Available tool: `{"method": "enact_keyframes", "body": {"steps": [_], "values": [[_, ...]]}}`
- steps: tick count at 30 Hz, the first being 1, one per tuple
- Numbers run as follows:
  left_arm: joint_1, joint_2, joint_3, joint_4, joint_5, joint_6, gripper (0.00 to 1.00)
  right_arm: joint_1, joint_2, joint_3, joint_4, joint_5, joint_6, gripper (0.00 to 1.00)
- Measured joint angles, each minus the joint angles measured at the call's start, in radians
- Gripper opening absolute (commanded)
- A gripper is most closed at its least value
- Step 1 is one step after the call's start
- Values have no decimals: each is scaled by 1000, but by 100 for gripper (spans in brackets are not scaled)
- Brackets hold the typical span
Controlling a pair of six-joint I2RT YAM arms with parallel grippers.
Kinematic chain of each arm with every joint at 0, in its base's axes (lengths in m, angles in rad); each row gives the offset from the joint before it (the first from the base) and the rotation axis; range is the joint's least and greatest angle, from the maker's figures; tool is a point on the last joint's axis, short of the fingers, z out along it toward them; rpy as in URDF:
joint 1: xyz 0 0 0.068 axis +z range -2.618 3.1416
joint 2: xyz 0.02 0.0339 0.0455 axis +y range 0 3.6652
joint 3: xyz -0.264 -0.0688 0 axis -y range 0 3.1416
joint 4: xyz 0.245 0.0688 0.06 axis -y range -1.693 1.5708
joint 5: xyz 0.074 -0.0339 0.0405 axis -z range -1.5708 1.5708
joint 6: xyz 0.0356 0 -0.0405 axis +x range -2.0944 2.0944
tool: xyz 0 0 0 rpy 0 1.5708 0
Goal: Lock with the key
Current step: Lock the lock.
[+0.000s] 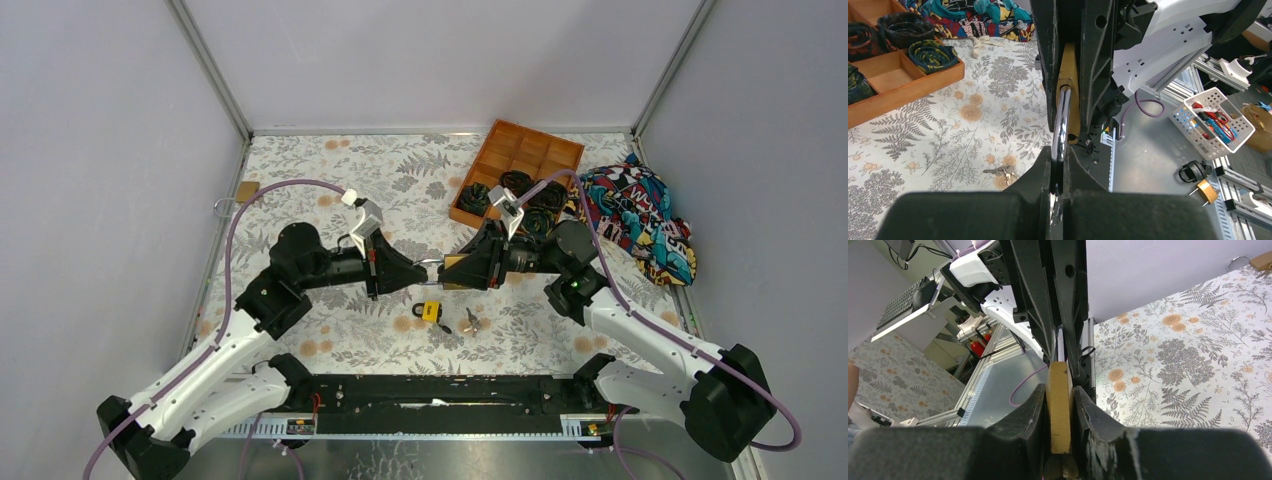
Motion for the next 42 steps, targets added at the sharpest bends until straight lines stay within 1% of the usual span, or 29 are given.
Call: {"method": "enact_keyframes", "body": {"steps": [4, 13, 19, 26, 29, 35, 42], "values": [[1, 4, -24, 56, 15, -42, 0, -2, 0, 0, 2, 14, -11, 0], [3, 24, -51, 149, 24, -130, 0, 3, -14, 0, -11, 40, -102, 0], [2, 35, -53, 197, 15, -137, 0, 4, -14, 0, 2, 67, -117, 0], [-30, 43, -78, 303, -106, -115, 0, 11, 47, -6, 152, 114, -63, 0], [-35, 43, -97, 341, -157, -116, 0, 11, 49, -7, 172, 138, -52, 0], [-72, 54, -126, 404, -246, -123, 0, 11, 4, -6, 80, 193, -70, 0], [-154, 103, -127, 399, -386, -87, 0, 23, -100, -2, -171, 304, -152, 0]]}}
